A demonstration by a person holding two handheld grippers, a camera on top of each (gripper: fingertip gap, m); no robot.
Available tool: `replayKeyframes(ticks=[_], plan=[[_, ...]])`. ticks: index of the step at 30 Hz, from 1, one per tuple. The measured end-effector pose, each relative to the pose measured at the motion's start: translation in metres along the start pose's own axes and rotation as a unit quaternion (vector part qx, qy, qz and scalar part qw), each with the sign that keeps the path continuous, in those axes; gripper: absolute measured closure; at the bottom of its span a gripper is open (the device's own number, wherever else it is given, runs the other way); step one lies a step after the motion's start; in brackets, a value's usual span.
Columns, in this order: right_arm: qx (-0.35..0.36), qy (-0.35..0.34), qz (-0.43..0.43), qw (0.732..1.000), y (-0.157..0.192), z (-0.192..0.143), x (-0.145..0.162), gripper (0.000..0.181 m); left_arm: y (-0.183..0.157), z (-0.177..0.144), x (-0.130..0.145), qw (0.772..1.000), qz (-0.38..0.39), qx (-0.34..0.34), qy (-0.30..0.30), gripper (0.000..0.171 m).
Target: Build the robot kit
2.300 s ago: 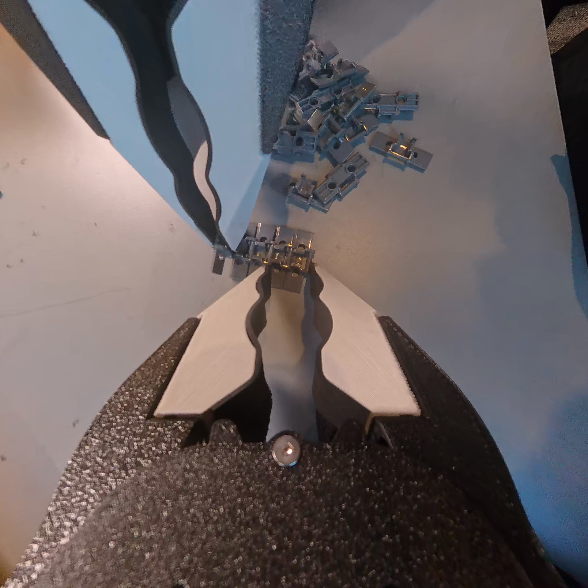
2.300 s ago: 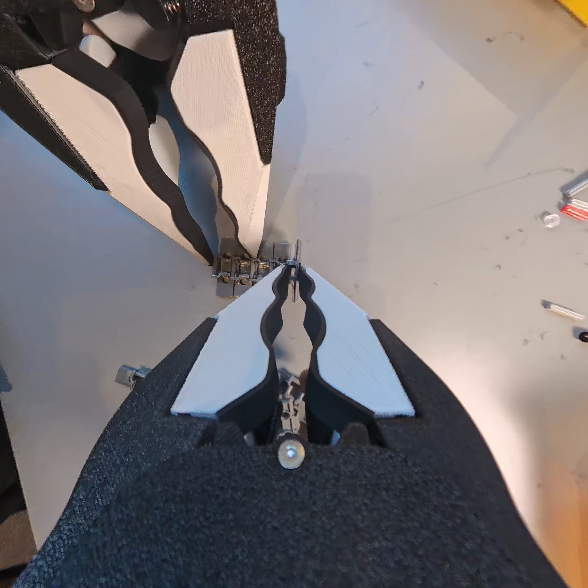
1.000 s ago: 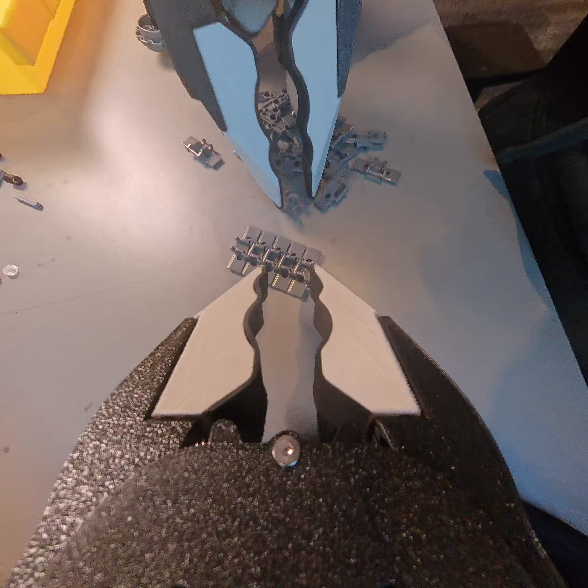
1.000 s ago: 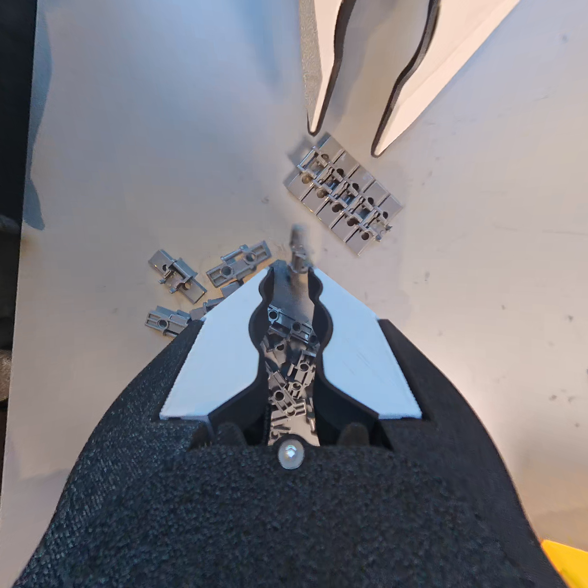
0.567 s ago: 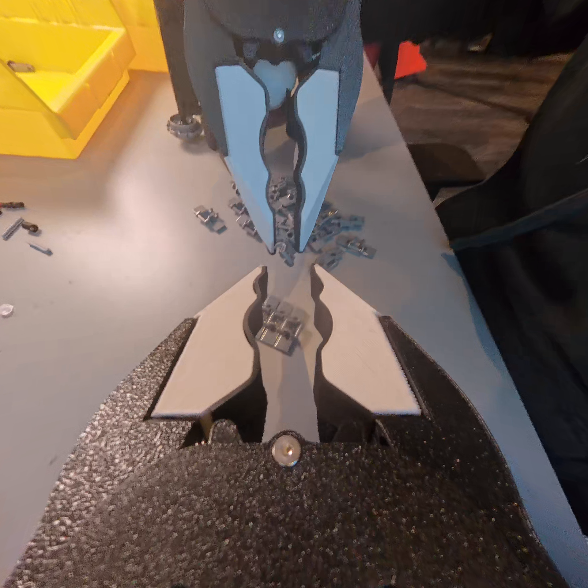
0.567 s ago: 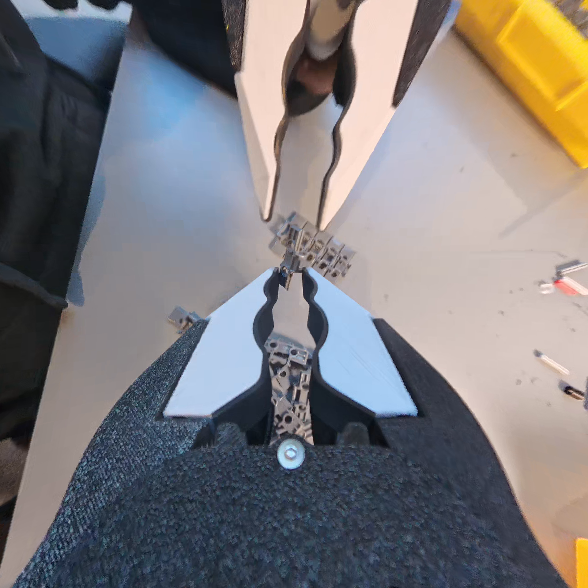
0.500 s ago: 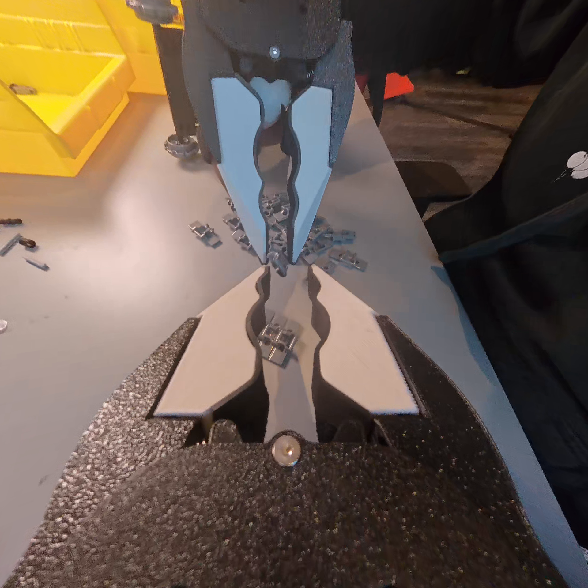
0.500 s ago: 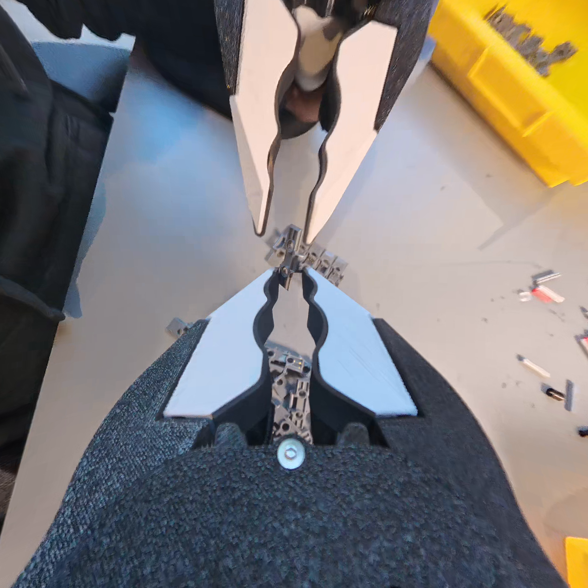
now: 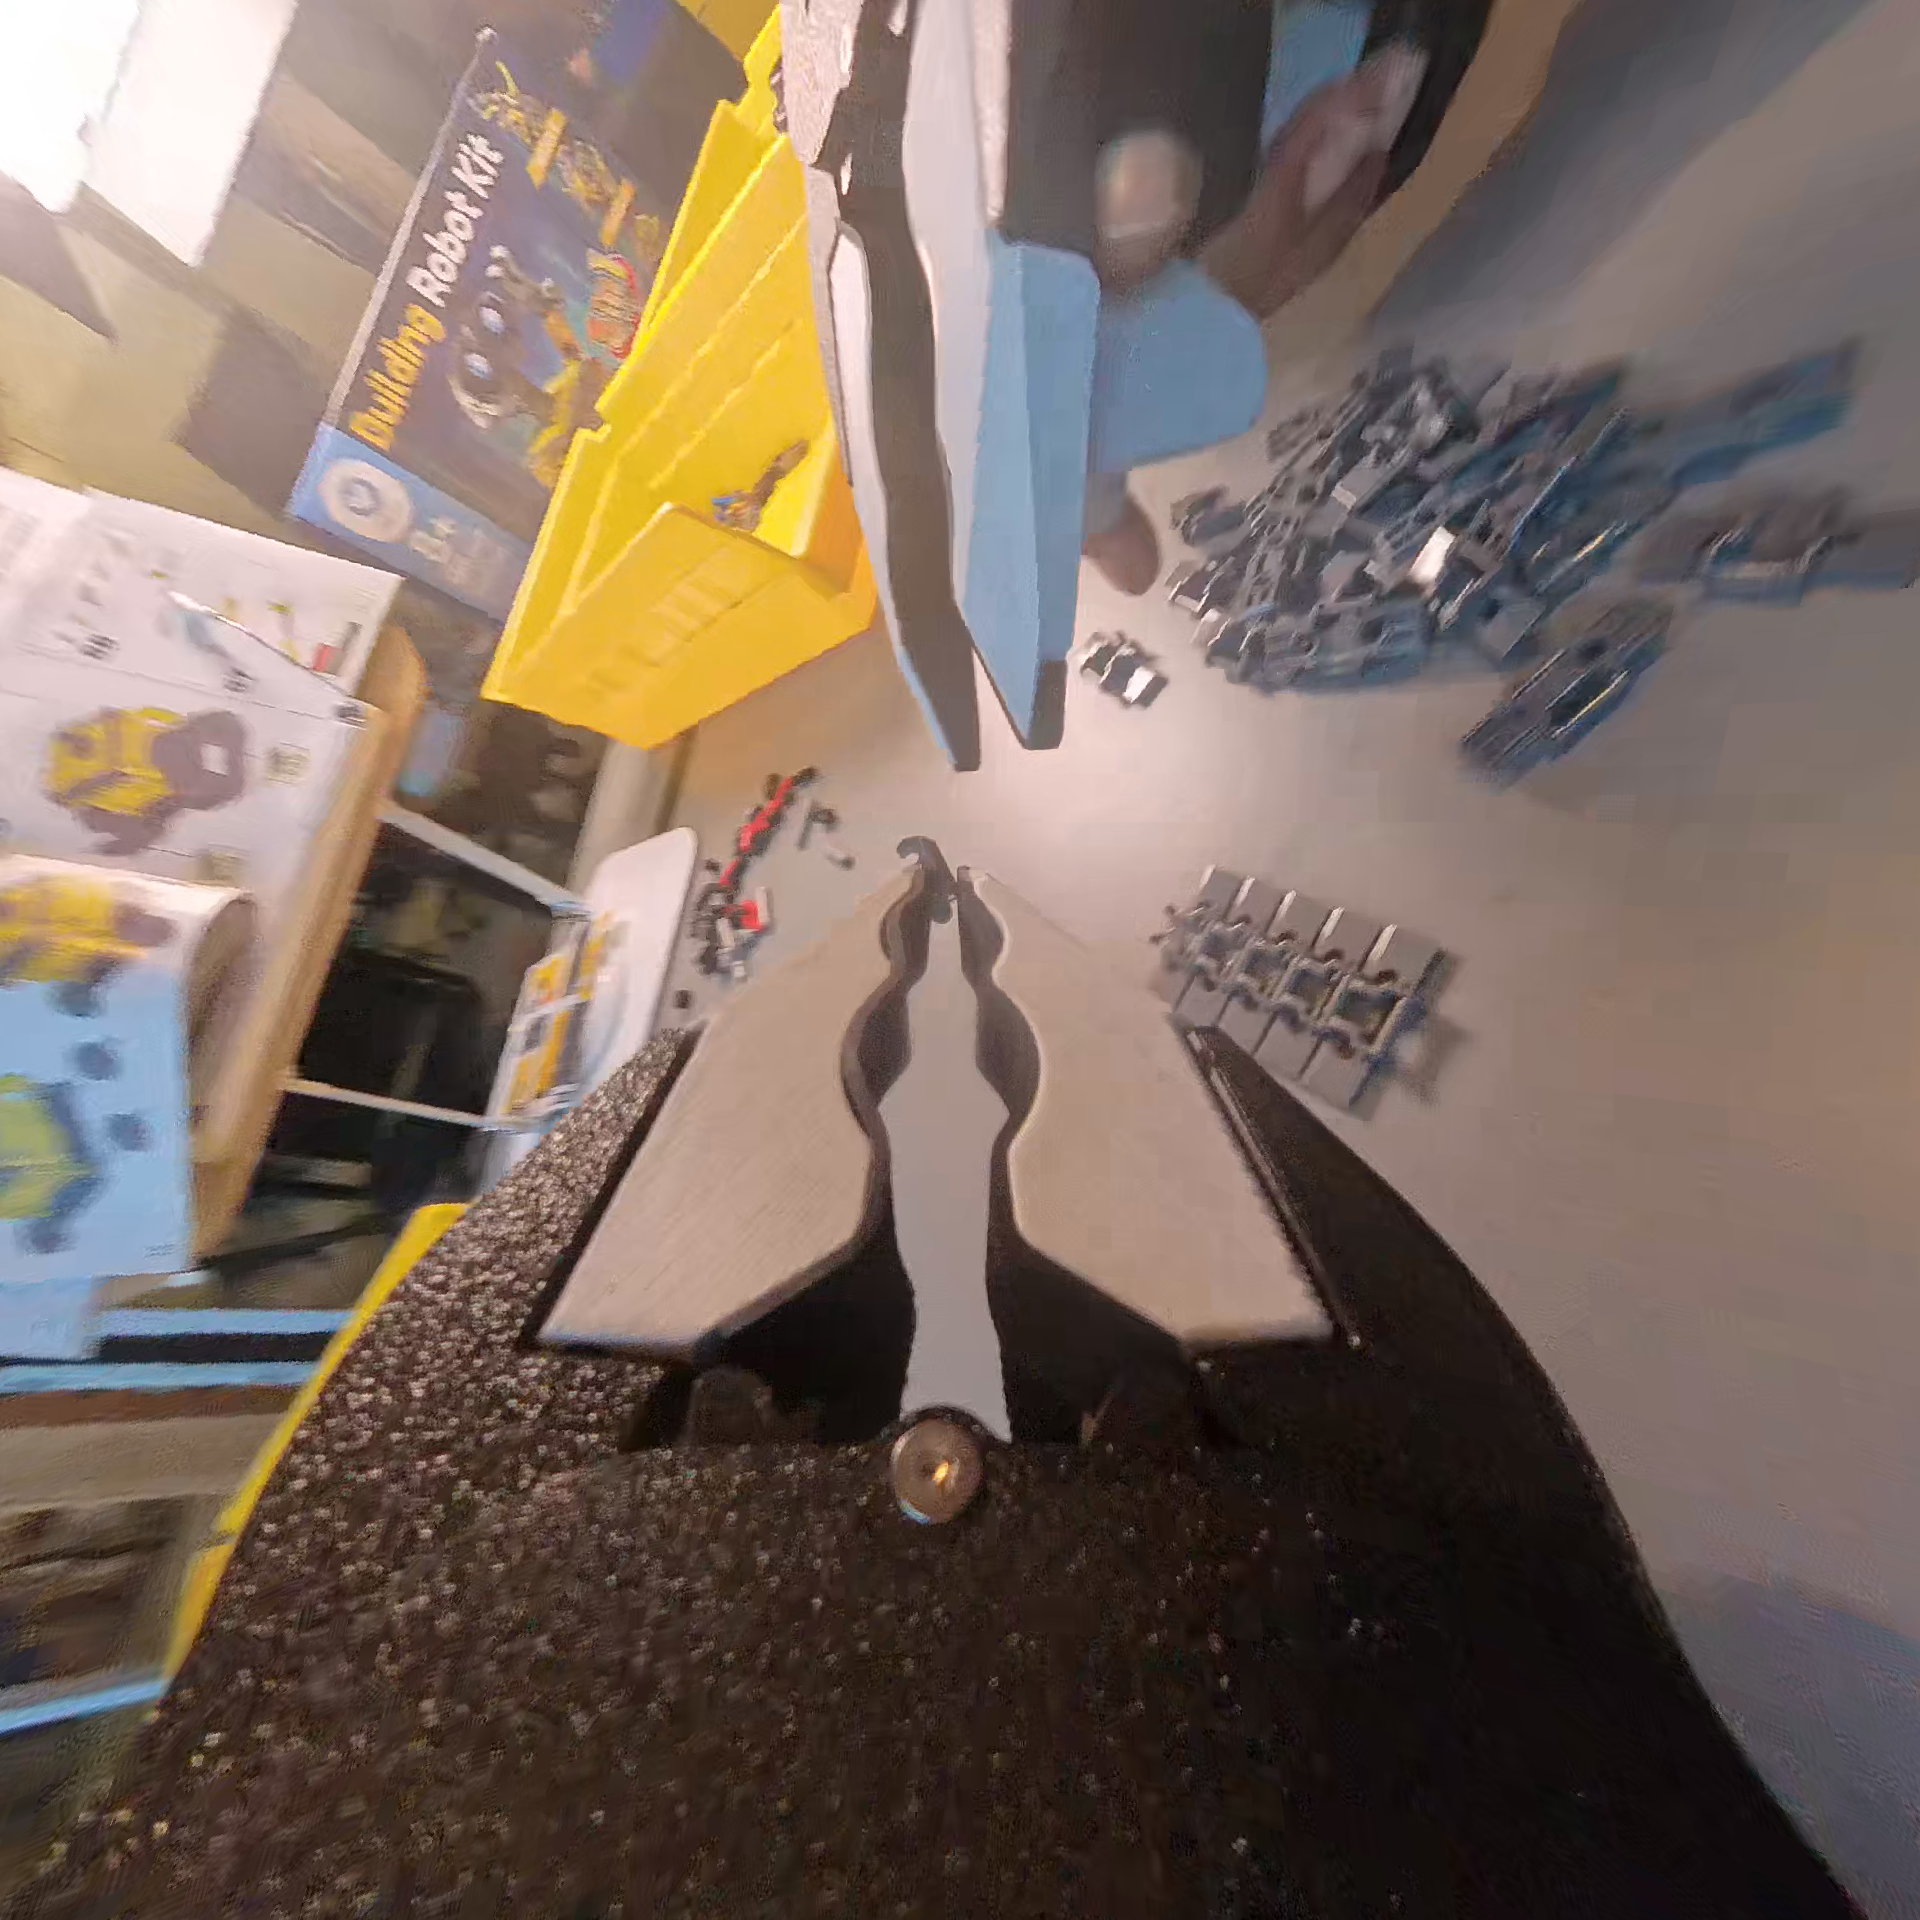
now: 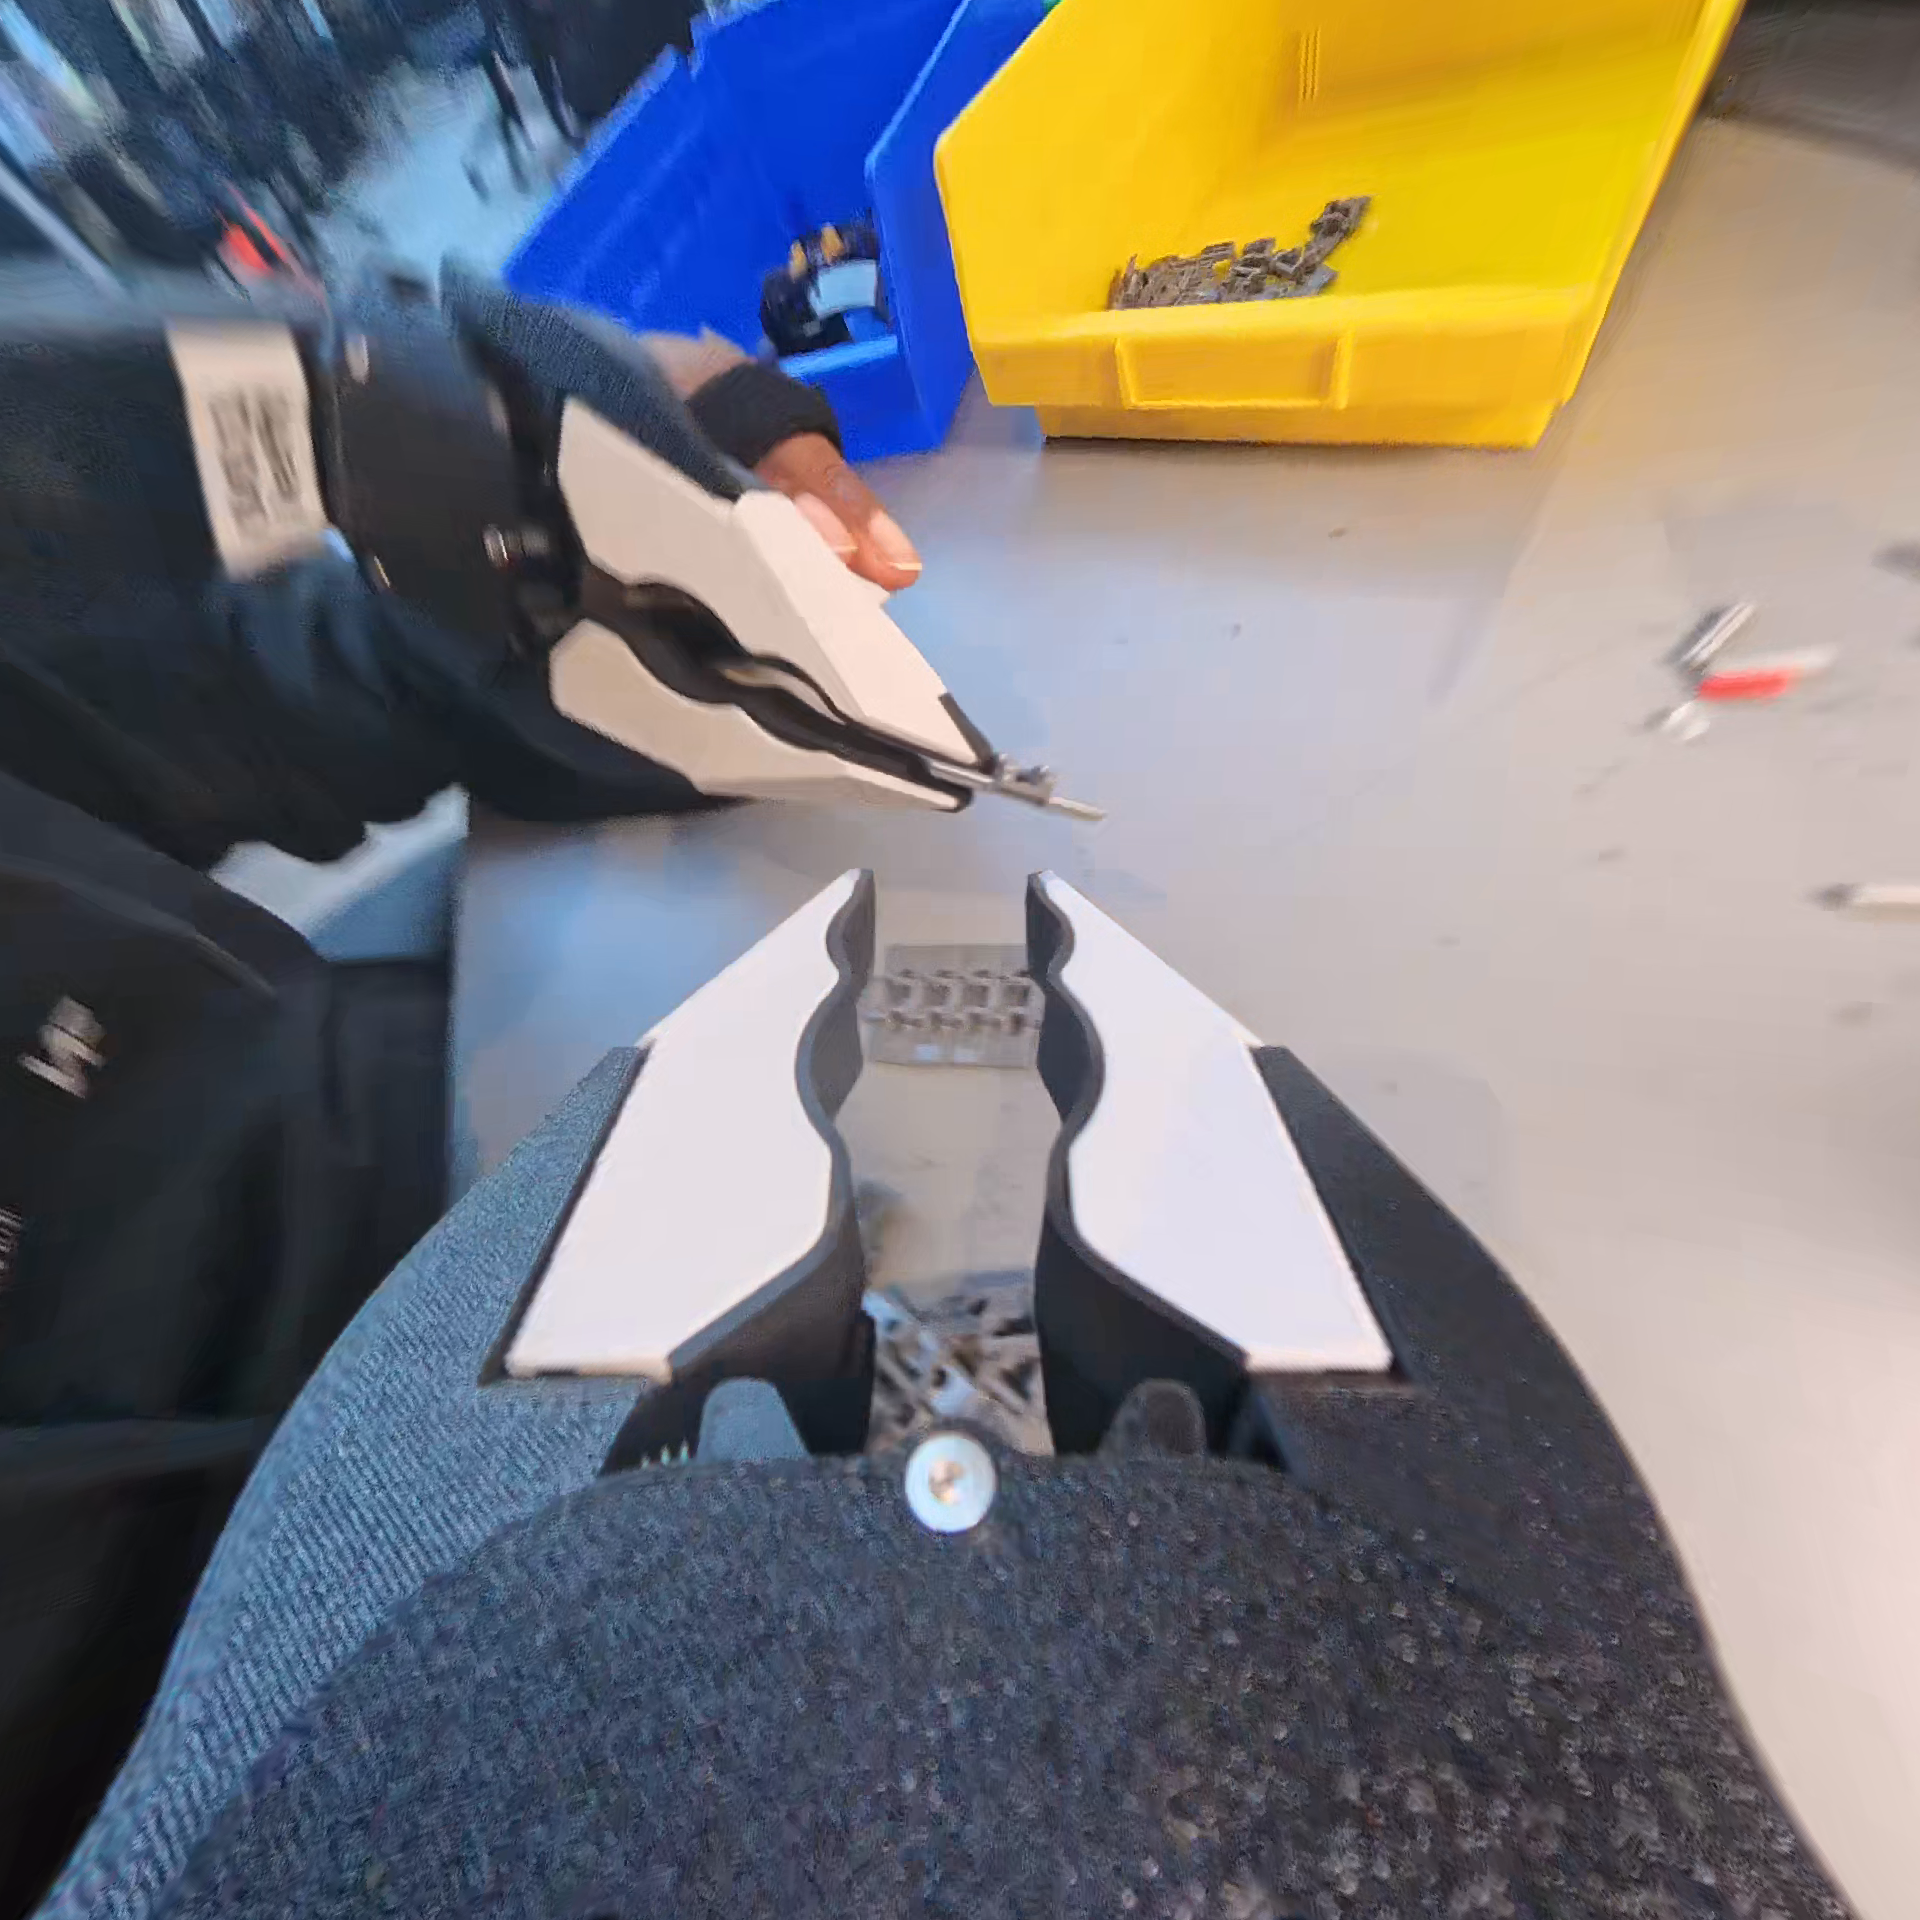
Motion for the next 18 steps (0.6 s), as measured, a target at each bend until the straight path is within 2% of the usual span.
replayKeyframes(ticks=[3,7,9,12,18], plan=[[-0.050,-0.074,0.122,0.989,0.000,0.006,0.005,0.149,-0.005,0.000,-0.003,0.993,0.107,-0.057,-0.005,0.170],[-0.096,-0.161,0.215,0.959,-0.004,0.007,0.002,0.149,-0.013,-0.001,-0.009,0.974,0.201,-0.099,-0.015,0.170],[-0.109,-0.180,0.230,0.950,-0.006,0.007,0.000,0.154,-0.014,-0.001,-0.011,0.967,0.227,-0.116,-0.018,0.170],[-0.109,-0.196,0.232,0.947,-0.010,0.005,0.000,0.172,-0.013,-0.002,-0.013,0.961,0.241,-0.132,-0.022,0.170],[-0.133,-0.202,0.234,0.942,-0.011,0.006,-0.003,0.172,-0.010,-0.004,-0.015,0.956,0.253,-0.147,-0.029,0.171]])
Point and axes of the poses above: each gripper's, where its closed fingertips meet, z out along the fingers, x out of its underside, y = z × x across the jaws, the point moved 6 cm from there along -z, back along the fingers, and after that the axes turned 12 degrees about -x, right-handed, at the moved point
